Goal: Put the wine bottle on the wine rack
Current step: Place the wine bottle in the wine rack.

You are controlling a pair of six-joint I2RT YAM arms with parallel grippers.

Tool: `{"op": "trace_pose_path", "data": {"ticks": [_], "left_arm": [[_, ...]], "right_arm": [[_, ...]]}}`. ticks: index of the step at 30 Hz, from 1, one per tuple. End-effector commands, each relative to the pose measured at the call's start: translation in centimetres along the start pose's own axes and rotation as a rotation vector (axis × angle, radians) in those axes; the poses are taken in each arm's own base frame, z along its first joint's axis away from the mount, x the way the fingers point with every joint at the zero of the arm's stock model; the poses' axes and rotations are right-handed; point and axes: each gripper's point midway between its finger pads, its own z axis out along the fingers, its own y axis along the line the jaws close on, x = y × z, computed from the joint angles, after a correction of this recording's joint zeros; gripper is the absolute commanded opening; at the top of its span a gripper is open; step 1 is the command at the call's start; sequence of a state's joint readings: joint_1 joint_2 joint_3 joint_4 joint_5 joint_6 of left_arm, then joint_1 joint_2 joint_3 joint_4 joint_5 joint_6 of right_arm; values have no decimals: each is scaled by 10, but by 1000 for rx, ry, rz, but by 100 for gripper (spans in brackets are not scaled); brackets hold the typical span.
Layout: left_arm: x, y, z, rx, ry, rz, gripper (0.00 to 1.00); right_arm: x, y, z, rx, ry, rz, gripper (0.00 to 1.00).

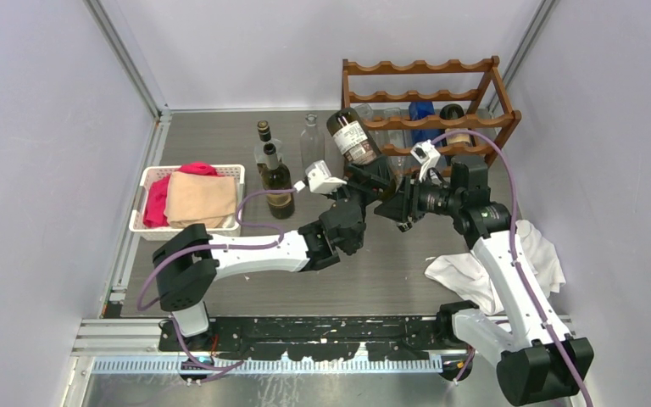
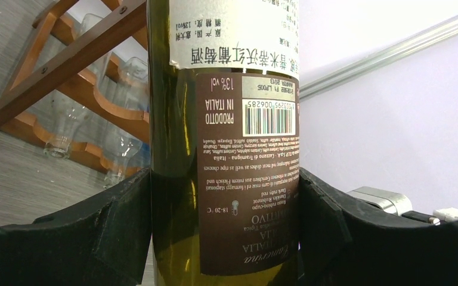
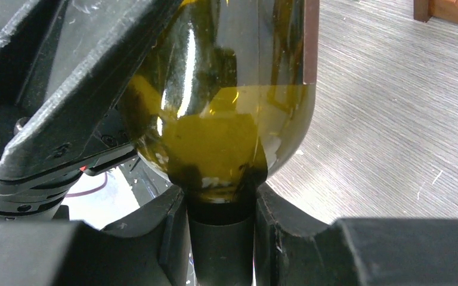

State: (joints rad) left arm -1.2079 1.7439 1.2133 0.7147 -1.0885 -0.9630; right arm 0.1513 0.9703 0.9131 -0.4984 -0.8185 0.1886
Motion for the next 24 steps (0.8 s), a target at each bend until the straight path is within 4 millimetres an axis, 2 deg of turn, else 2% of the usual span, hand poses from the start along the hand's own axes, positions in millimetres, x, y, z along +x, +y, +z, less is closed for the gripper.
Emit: {"op": "trace_pose_path", "data": {"ticks": [1,7,11,17,20,24], "left_arm": [[-44,-42,-4,62,-78,-199,25],[-39,-30,-11,88,-21,-178,76],[-37,-17,-15,85,11,-145,95],[-35,-2,-24,92,68,-89,100],[-34,-2,-33,128,123,-44,100],[-31,-10,-57,241,258,60,100]], "right_arm": [[-19,6,-11,-44,-37,-62,1],[-27,1,-24,-144,-60,44,1],[-29,0,-27,-134,-73,35,1],[-31,-5,-37,-115,-98,41,1],[-31,-10,-43,-79,-103,22,1],[-18,-20,-52,6,-54,-45,1]]}}
